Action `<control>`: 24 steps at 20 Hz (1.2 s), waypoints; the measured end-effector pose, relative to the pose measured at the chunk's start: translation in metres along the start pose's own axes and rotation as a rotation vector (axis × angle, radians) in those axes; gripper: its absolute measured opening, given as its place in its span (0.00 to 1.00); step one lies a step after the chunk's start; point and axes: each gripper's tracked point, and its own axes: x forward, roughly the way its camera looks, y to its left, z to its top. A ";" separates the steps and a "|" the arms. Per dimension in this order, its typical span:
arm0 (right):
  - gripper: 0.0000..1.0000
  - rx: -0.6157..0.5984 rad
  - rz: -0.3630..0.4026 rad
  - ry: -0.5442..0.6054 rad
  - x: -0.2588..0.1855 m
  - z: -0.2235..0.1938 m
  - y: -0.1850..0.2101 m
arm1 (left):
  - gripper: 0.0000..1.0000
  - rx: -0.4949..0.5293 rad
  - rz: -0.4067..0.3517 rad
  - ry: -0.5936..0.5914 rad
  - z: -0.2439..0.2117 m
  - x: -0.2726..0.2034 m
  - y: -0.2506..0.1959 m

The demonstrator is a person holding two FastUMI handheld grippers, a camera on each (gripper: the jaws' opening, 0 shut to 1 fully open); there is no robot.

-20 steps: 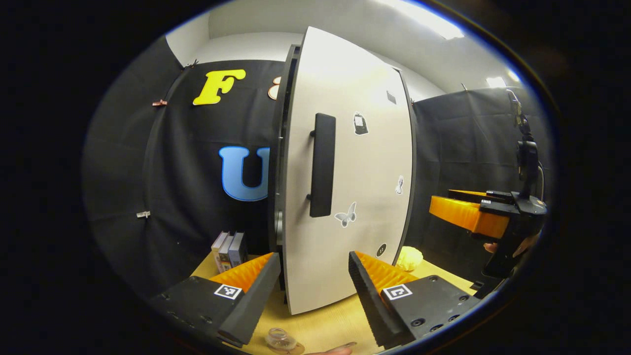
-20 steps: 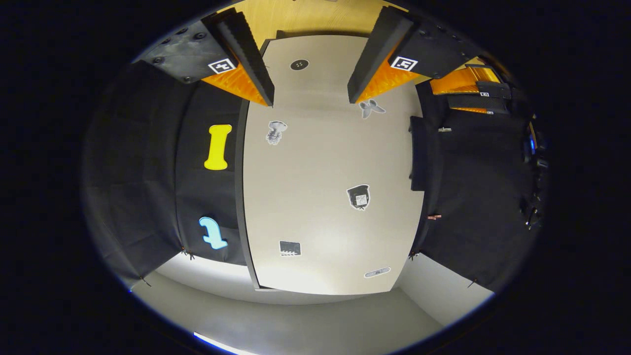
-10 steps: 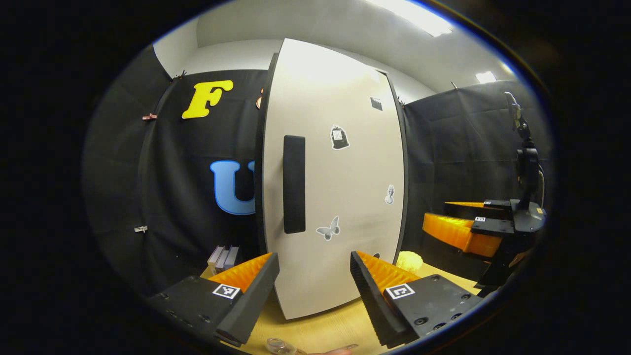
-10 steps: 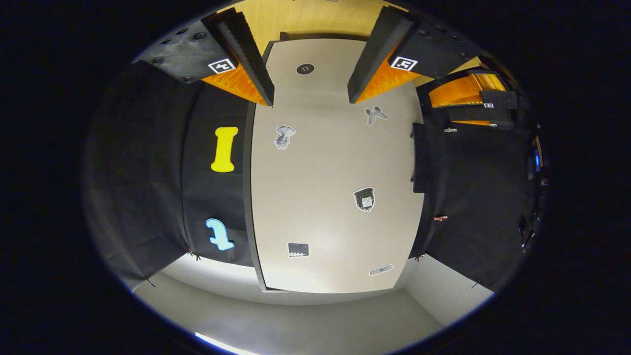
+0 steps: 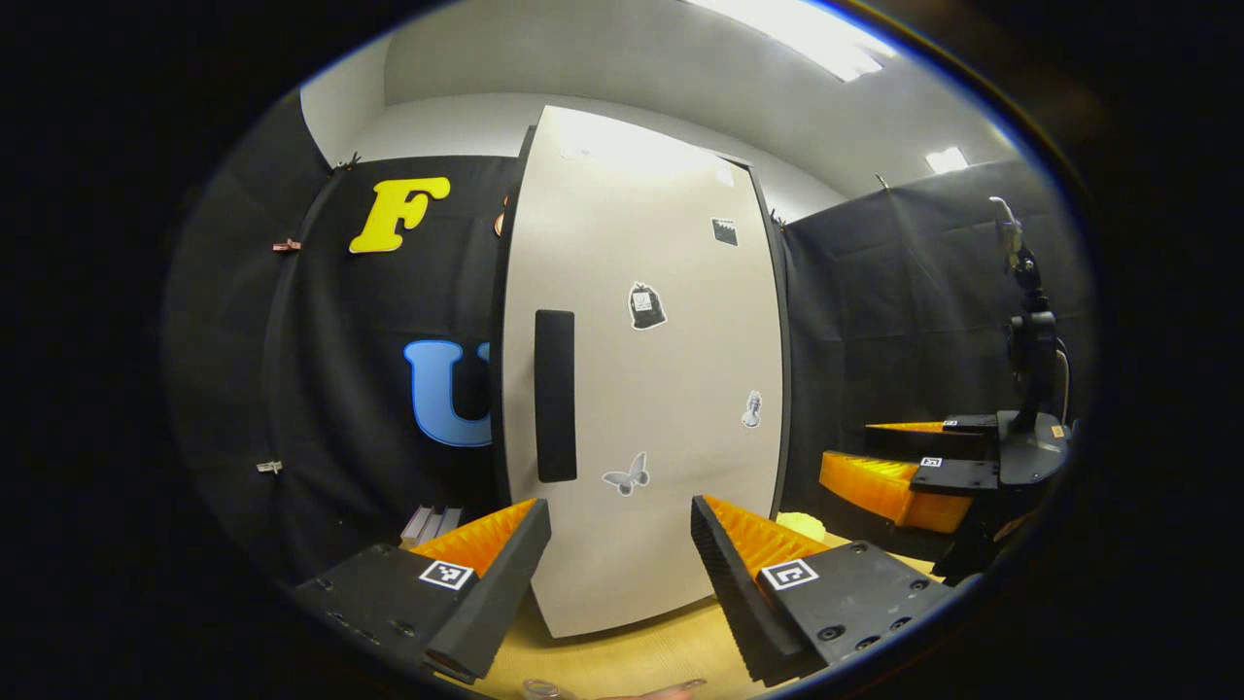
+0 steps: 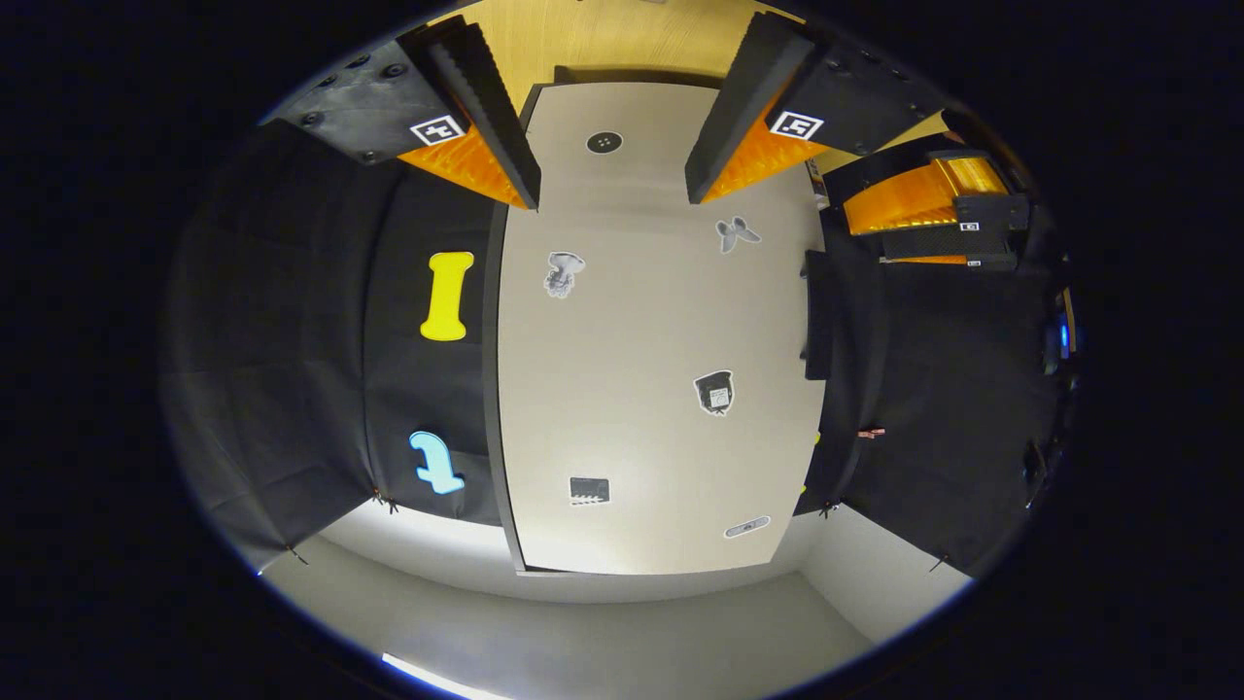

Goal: Open the cabinet door with the right hand, grasp the bottle in the cabinet with the left hand and place it on the coaster, then close the cabinet door with the right hand.

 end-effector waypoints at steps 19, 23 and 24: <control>0.97 -0.010 0.022 0.009 -0.007 0.000 0.012 | 0.92 -0.016 0.007 -0.021 0.004 -0.006 0.011; 0.97 -0.013 0.020 0.010 -0.009 0.000 0.011 | 0.92 -0.015 0.008 -0.017 0.003 -0.008 0.011; 0.97 -0.010 0.021 0.011 -0.009 0.000 0.011 | 0.92 -0.015 0.007 -0.018 0.004 -0.009 0.011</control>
